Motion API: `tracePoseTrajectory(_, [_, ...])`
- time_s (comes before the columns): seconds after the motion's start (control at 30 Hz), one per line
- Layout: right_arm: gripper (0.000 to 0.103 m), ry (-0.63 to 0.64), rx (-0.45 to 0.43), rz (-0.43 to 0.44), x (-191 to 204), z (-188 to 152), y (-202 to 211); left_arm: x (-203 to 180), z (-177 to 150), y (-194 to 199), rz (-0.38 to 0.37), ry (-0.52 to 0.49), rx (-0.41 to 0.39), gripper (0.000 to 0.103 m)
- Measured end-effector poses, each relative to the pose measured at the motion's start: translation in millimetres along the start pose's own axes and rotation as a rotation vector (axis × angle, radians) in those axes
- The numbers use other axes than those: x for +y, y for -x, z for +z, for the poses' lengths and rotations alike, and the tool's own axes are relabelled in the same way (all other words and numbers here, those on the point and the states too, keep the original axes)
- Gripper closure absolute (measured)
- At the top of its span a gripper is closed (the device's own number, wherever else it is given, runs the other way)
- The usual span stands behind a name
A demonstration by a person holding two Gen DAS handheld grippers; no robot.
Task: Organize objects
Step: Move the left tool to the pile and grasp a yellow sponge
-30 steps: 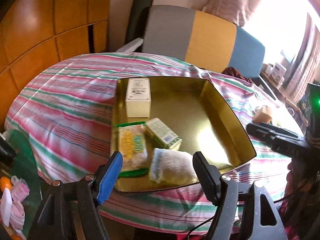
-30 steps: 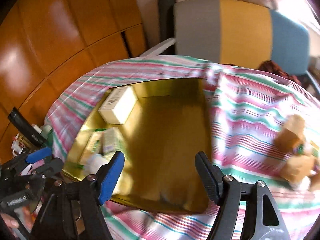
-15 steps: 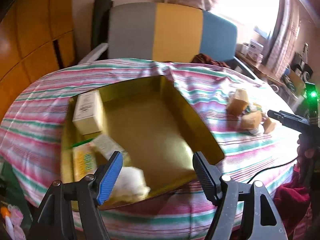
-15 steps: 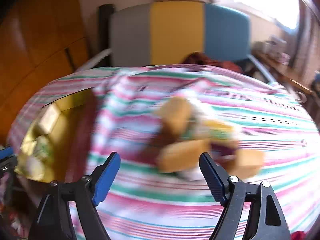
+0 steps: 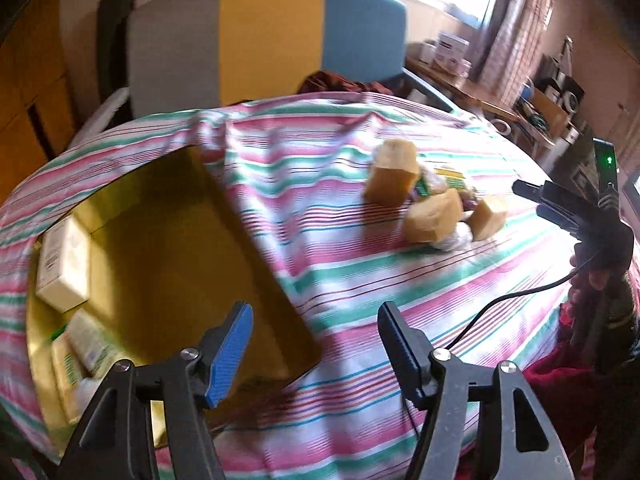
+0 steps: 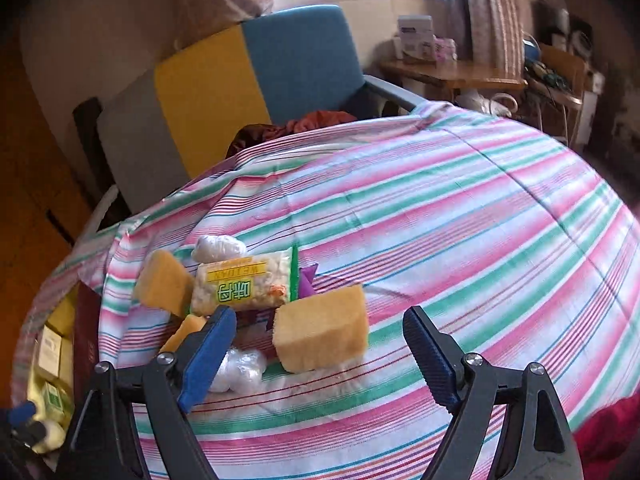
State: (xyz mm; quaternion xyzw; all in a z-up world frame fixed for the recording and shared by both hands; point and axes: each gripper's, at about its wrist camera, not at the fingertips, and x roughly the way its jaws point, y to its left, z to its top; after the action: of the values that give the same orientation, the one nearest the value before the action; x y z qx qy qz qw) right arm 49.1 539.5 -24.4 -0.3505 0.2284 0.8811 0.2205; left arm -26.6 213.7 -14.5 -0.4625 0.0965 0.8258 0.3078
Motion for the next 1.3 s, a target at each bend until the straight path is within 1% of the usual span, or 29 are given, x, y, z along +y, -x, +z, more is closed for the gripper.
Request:
tracePoseTrajectory(0.1, [0.015, -0.029, -0.007, 0.013, -4, 0, 3, -13, 16, -11, 0.005, -0.027, -0.003, 0.038])
tracePoseTrajectory(0.13, [0.013, -0.033, -0.009, 0.013, -5, 1, 4, -22, 24, -17, 0.003, -0.06, -0.007, 0.038])
tracePoseTrajectory(0.27, [0.012, -0.038, -0.012, 0.018, -3, 1, 5, -43, 48, -36, -0.015, -0.103, -0.004, 0.038])
tracePoseTrajectory(0.4, [0.012, -0.063, 0.015, 0.025, -7, 1, 3, -56, 71, -56, -0.042, -0.115, 0.002, 0.038])
tracePoseTrajectory(0.47, [0.012, -0.078, 0.03, 0.039, -10, 0, 1, -64, 83, -68, -0.037, -0.126, 0.008, 0.035])
tracePoseTrajectory(0.5, [0.012, -0.084, 0.038, 0.044, -11, 0, -1, -68, 90, -76, -0.053, -0.133, 0.007, 0.033])
tracePoseTrajectory(0.57, [0.012, -0.094, 0.044, 0.052, -11, 0, -2, -73, 99, -88, -0.054, -0.134, 0.019, 0.02])
tracePoseTrajectory(0.67, [0.011, -0.109, 0.047, 0.059, -14, 0, -2, -76, 113, -109, -0.062, -0.112, 0.035, 0.02])
tracePoseTrajectory(0.87, [0.011, -0.148, 0.064, 0.069, -21, 0, -5, -71, 133, -143, -0.118, -0.05, 0.069, 0.02])
tracePoseTrajectory(0.9, [0.011, -0.153, 0.065, 0.069, -22, 0, -5, -69, 134, -149, -0.125, -0.037, 0.071, 0.021])
tracePoseTrajectory(0.93, [0.011, -0.157, 0.065, 0.067, -23, 0, -5, -65, 135, -156, -0.128, -0.015, 0.079, 0.033])
tracePoseTrajectory(0.97, [0.011, -0.159, 0.064, 0.064, -24, 1, -6, -61, 135, -161, -0.139, 0.004, 0.096, 0.054])
tracePoseTrajectory(1.0, [0.011, -0.161, 0.065, 0.061, -24, 1, -6, -57, 133, -166, -0.166, 0.028, 0.121, 0.053])
tracePoseTrajectory(1.03, [0.011, -0.159, 0.071, 0.062, -25, 1, -7, -52, 130, -164, -0.186, 0.051, 0.105, 0.053])
tracePoseTrajectory(1.1, [0.011, -0.166, 0.073, 0.056, -27, 1, -8, -47, 121, -152, -0.205, 0.056, 0.084, 0.054])
tracePoseTrajectory(1.23, [0.011, -0.17, 0.079, 0.052, -28, 1, -11, -44, 96, -121, -0.192, 0.018, 0.028, 0.054])
tracePoseTrajectory(1.3, [0.011, -0.171, 0.084, 0.048, -29, 1, -12, -42, 84, -106, -0.199, 0.015, 0.006, 0.054])
